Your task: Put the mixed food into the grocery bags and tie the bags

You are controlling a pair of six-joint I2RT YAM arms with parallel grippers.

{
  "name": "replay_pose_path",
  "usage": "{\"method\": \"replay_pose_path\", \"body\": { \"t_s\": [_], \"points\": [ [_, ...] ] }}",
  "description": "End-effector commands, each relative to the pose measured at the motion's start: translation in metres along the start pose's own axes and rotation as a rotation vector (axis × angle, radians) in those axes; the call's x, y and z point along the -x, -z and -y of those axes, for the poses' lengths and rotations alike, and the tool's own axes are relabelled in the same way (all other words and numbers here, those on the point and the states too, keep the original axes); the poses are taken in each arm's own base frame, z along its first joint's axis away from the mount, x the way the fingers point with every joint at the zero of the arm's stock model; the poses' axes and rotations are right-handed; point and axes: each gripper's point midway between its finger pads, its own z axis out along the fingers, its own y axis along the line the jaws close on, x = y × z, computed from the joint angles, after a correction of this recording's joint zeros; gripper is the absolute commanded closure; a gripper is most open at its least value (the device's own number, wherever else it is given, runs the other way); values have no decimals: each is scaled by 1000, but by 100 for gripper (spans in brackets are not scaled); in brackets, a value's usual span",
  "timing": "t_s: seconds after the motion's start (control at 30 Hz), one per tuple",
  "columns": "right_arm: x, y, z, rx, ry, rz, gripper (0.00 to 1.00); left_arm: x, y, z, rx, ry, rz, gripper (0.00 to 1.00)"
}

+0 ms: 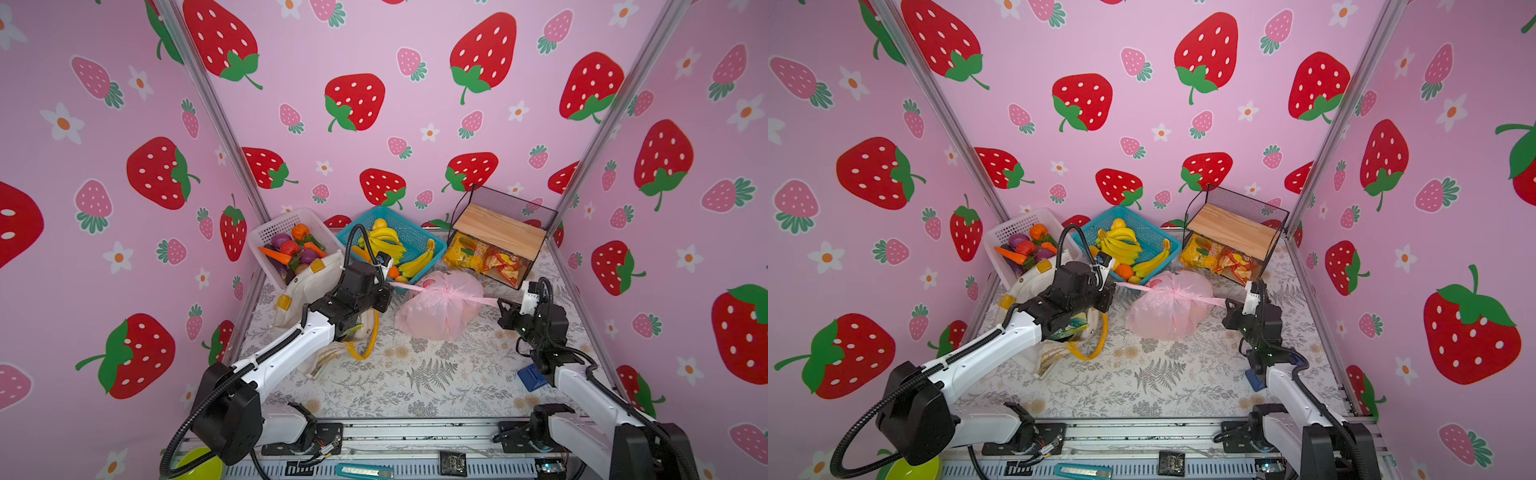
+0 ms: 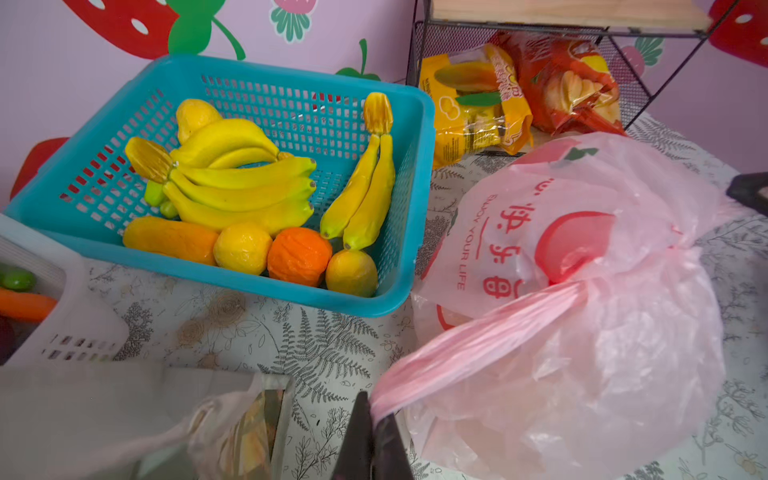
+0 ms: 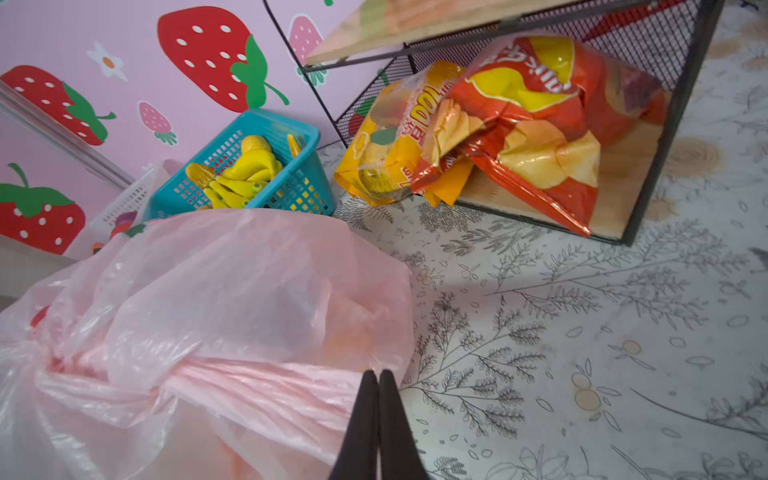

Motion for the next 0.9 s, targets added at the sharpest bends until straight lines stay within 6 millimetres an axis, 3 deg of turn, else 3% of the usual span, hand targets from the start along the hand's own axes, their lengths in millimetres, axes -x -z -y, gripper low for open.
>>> {"method": "replay_pose_path", "body": {
  "t_s": [0.0,0.1,0.13,0.17,0.2,0.27,0.3,0.33,0.43,0.5,0.6,0.73,0.87],
  "points": [
    [14,10,62,-294,-45,108,100,12,9,-68,297,81,21,100],
    [27,15,45,-233,14,149,100,24,4,-41,154,57,45,100],
    [35,18,33,-203,60,173,90,30,6,-30,99,52,61,100],
    [48,26,15,-167,135,218,70,35,8,-17,28,54,78,78],
    [61,33,-3,-137,203,262,51,41,13,-8,-28,71,98,62],
    [76,43,-37,-80,319,315,33,50,24,6,-113,115,133,43],
    [80,44,-57,-43,380,319,18,56,31,9,-135,147,160,33],
    [81,43,-72,-19,428,312,11,60,38,16,-180,166,184,26],
    [65,24,-128,128,600,209,7,70,60,19,-209,217,250,14],
    [38,-3,-150,200,677,54,4,71,75,12,-176,258,272,12],
    [6,-26,-169,267,751,-106,0,63,90,0,-111,300,269,10],
    [-26,-46,-163,234,779,-265,0,47,109,-19,5,345,225,10],
    [-46,-59,-134,102,770,-342,2,27,134,-43,149,386,174,10]
  ]
}}
